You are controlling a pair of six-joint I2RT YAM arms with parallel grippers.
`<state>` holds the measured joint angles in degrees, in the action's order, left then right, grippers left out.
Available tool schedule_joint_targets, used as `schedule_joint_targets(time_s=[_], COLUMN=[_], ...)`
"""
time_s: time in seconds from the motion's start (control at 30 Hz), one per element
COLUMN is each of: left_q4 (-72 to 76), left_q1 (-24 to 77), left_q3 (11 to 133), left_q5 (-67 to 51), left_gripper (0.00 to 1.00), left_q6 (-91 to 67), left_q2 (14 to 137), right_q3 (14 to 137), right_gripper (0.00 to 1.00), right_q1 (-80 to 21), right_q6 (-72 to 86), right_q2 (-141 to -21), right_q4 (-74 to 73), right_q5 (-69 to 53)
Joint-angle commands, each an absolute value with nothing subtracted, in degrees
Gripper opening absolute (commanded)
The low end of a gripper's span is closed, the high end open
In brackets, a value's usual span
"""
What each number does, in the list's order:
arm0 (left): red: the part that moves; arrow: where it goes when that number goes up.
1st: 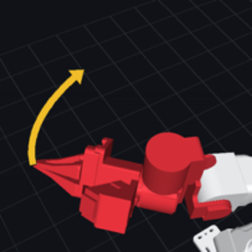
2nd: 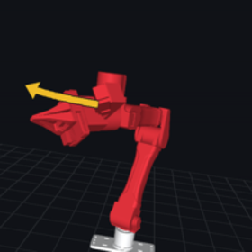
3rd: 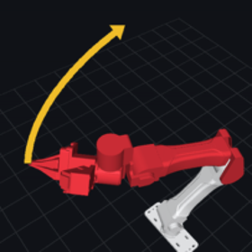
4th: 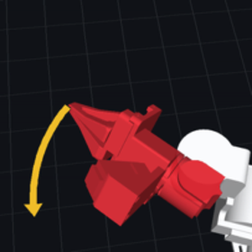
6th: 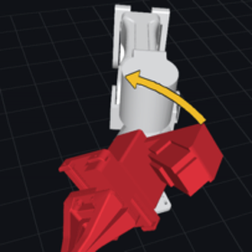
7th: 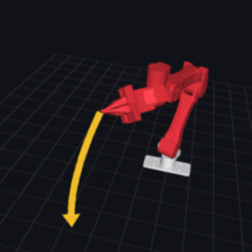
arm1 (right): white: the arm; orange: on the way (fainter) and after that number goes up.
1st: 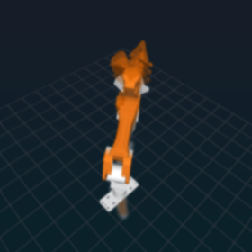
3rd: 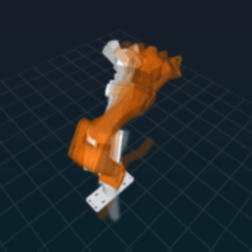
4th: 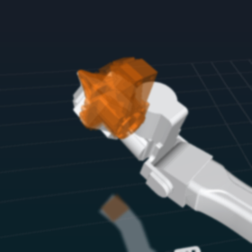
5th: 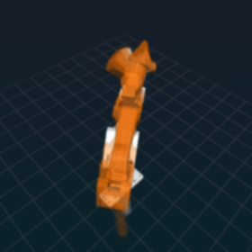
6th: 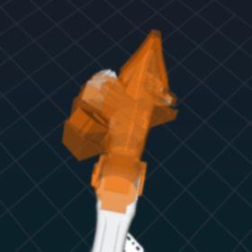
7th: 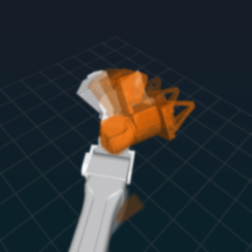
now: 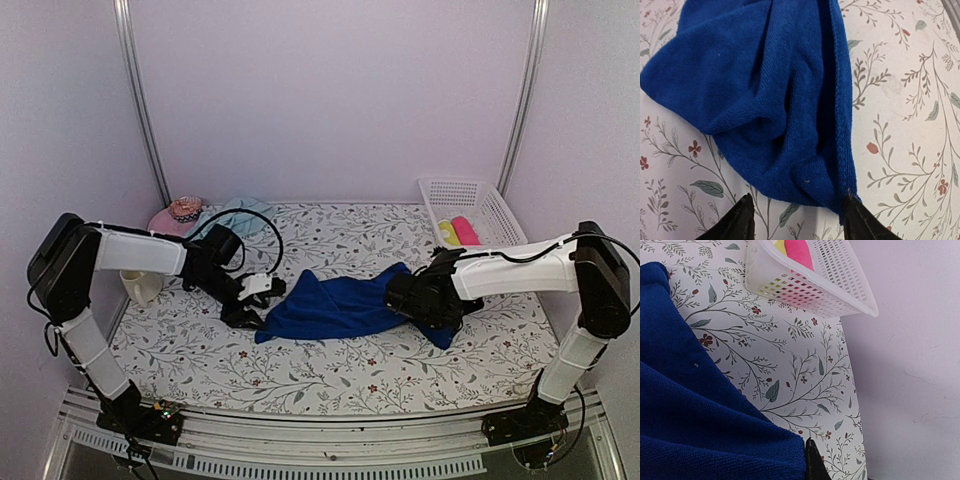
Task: Roll the towels
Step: Adjust the towel at the center of the board.
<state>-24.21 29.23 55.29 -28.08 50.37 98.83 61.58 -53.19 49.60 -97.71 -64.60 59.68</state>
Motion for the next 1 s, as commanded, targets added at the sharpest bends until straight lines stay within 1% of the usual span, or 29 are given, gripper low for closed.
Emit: schedule_joint_targets(time_s=[0.0, 0.17, 0.33, 0.5, 0.77, 0.97], left_q4=[-27.4, -28.9, -28.7, -30.4, -24.9, -24.0], left_q1=[29.0, 29.0, 28.9, 28.9, 29.1, 29.3], left_q3=[54.1, 53.5, 51.8, 50.8, 49.6, 50.2], left_q5=[-30.2, -33.4, -36.7, -36.4, -30.5, -29.3], left_gripper=[0.61, 0.62, 0.63, 0.64, 0.58, 0.54], left_q6=[51.6, 51.8, 52.5, 54.4, 51.6, 50.6], left_q2=[98.0, 96.4, 92.3, 91.7, 94.2, 96.1], right_q3=[63.3, 63.3, 63.4, 63.6, 64.1, 64.2], right_gripper=[0.02, 0.02, 0.02, 0.02, 0.02, 0.02], right_q1=[-53.0, -53.1, -53.2, -53.4, -53.9, -54.2], right_q6=[53.9, 53.5, 53.4, 53.4, 53.3, 53.4], right_q2=[-99.3, -99.7, -99.7, -99.6, -99.6, -99.5], right_q4=[-68.5, -67.9, -67.7, -67.8, -68.1, -68.4], right_q5=[61.6, 61.3, 61.1, 61.3, 61.3, 61.4])
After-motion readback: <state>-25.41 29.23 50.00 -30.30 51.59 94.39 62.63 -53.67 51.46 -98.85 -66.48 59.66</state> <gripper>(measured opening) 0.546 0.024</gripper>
